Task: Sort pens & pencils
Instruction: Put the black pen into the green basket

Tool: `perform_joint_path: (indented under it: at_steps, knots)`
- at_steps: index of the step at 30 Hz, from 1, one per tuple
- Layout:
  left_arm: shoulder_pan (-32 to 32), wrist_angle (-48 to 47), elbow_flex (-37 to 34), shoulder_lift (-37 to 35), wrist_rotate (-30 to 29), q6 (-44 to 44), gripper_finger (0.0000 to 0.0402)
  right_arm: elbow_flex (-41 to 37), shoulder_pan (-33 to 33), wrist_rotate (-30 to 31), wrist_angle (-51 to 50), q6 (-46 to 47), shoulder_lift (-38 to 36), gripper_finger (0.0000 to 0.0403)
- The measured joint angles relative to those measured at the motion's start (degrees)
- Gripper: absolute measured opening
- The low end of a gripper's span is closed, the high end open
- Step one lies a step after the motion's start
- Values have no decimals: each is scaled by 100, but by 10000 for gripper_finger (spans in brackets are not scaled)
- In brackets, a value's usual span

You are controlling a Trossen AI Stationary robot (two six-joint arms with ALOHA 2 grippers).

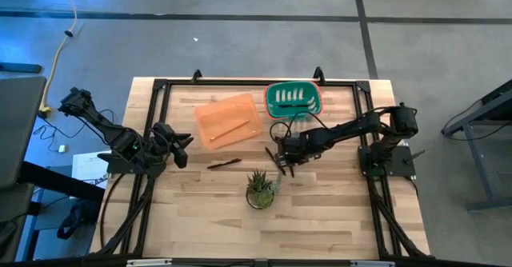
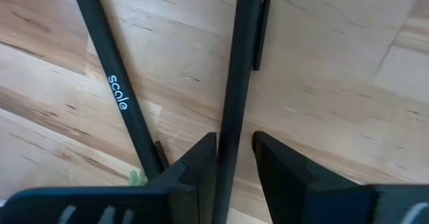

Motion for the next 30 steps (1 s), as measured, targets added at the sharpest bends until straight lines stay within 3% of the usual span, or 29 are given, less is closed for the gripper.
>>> perform_joint_path:
  at_steps: [12,30]
  knots:
    - [-2,-7,0,-1,-2,0,76,-6,0,22,-230,-85,0,98]
    - [-1,-3,0,-2,-2,0,76,-24,0,-4,-242,-1018,11,98]
